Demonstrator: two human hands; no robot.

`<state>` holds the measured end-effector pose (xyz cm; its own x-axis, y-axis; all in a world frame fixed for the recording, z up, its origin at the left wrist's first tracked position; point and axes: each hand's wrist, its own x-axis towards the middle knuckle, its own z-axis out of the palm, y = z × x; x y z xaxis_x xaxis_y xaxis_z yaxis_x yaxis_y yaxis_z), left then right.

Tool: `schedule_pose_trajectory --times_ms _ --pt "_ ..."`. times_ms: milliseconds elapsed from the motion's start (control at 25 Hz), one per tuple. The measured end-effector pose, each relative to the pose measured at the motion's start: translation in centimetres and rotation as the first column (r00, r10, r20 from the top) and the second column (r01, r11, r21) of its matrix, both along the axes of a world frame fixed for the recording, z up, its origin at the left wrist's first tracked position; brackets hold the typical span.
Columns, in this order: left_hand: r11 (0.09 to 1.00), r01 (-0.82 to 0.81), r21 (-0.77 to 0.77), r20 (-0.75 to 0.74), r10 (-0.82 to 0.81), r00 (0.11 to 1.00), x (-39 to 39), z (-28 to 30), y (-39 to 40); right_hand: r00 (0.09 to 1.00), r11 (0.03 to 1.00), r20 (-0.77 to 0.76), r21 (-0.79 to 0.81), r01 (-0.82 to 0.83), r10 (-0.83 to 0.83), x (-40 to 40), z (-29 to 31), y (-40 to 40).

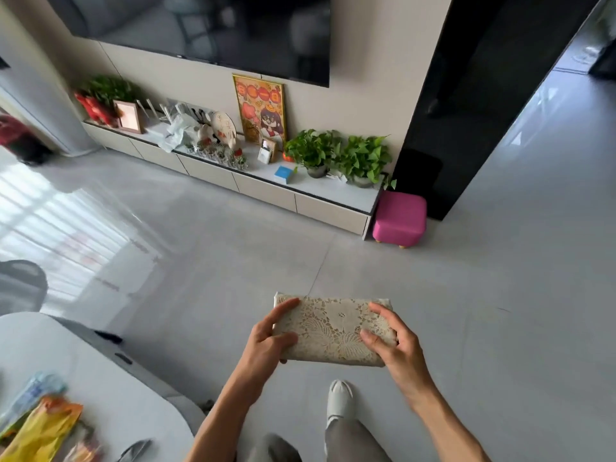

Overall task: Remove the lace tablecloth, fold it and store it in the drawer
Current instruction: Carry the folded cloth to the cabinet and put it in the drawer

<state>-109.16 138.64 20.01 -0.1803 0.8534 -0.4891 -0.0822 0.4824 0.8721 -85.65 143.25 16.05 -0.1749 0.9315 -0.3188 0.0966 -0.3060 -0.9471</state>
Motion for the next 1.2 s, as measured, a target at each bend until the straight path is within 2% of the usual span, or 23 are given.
schedule_pose_trajectory --times_ms 240,440,560,680,800,960,1200 --pt "0.998 0.055 -0.005 0.026 -0.055 0.998 -8.4 -1.2 16.1 0.997 0.998 0.051 -0.029 0.052 -0.050 -7.9 0.2 14.4" --pt "0.993 0.106 -0.056 0.036 -0.104 0.994 -17.2 -8.1 30.2 0.982 0.988 0.128 -0.058 0.144 -0.136 -16.9 -5.4 26.7" --pt "0.976 0.187 -0.110 0.046 -0.182 0.982 -23.7 -11.8 37.5 0.965 0.957 0.120 -0.149 0.248 -0.232 -22.9 -8.1 32.5" --pt "0.964 0.260 -0.053 0.070 -0.256 0.964 -27.5 -13.1 43.5 0.951 0.927 0.096 -0.213 0.309 -0.295 -26.2 -9.0 37.0" --pt "0.934 0.354 -0.053 0.128 -0.345 0.930 -29.6 -16.5 50.6 0.929 0.895 0.092 -0.247 0.371 -0.360 -27.9 -12.4 42.0" --pt "0.893 0.431 -0.127 0.211 -0.400 0.892 -30.5 -26.4 56.3 0.935 0.889 0.130 -0.290 0.353 -0.329 -28.0 -22.1 47.2" --pt "0.844 0.520 -0.132 0.065 -0.516 0.854 -28.5 -53.9 60.7 0.956 0.906 0.183 -0.317 0.280 -0.231 -25.3 -49.9 51.4"
